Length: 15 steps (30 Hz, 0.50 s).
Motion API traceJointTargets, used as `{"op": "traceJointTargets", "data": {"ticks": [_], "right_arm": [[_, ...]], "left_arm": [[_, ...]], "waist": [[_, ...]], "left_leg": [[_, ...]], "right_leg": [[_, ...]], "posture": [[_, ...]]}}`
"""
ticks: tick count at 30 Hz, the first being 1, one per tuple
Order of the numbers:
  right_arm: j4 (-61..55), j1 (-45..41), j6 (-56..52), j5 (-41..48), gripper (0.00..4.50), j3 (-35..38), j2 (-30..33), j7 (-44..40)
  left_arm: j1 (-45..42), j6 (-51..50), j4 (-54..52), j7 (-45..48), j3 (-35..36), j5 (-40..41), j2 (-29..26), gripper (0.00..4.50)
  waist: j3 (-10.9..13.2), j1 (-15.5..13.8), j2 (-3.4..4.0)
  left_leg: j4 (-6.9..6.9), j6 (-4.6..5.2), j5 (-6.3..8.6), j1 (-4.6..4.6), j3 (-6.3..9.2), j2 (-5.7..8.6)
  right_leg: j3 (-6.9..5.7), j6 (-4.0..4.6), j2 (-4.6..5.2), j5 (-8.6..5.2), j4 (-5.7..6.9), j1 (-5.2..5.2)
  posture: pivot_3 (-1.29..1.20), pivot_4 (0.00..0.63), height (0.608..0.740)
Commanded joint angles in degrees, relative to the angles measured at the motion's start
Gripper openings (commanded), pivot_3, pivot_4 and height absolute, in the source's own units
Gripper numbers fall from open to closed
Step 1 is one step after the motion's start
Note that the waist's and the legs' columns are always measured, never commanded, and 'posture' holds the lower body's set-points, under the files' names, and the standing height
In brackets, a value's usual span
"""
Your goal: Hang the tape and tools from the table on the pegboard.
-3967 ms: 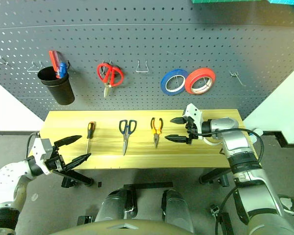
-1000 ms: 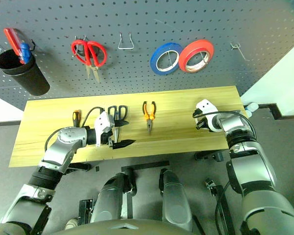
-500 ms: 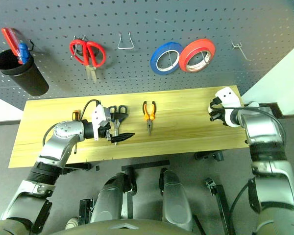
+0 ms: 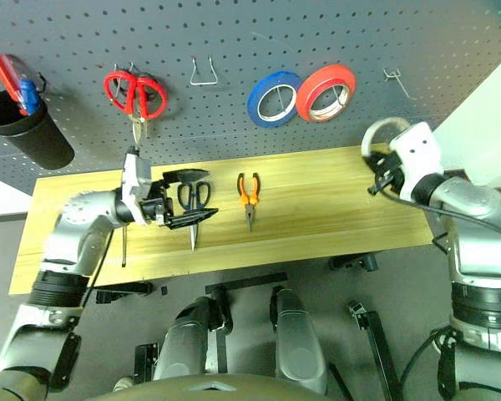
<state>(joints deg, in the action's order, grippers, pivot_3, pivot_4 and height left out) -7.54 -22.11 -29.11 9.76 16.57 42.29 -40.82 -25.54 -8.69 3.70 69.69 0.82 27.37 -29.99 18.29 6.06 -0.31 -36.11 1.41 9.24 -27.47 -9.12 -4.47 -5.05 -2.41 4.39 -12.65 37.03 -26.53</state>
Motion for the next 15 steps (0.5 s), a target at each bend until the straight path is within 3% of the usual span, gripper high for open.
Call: {"op": "traceJointTargets", "data": {"ticks": [1,15], "right_arm": [[1.1,-1.7,3.5,-0.2,0.01,1.1,2.0,0.9],[18.8,-13.8,14.5,-3.5,0.01,-6.0,1.0,3.6]], "left_arm": [[-1.2,-1.8,-3.0,0.3,2.1,3.2,-1.0,4.50],[-6.0,-6.0,-3.9,1.2,3.2,6.1,-3.8,4.50]], "waist": [[-0.2,0.0,0.00],[-0.3,1.1,-0.02]], "left_leg": [[0.00,0.05,-0.04,0.00,0.00,0.00],[-0.12,-0.08,-0.25,0.01,-0.03,0.20]], "right_leg": [[-0.01,-0.02,-0.01,0.01,0.01,0.00],[-0.05,-0.22,-0.09,0.01,0.13,0.10]], "posture": [[-0.22,0.209,0.730],[-0.19,0.177,0.730]]}}
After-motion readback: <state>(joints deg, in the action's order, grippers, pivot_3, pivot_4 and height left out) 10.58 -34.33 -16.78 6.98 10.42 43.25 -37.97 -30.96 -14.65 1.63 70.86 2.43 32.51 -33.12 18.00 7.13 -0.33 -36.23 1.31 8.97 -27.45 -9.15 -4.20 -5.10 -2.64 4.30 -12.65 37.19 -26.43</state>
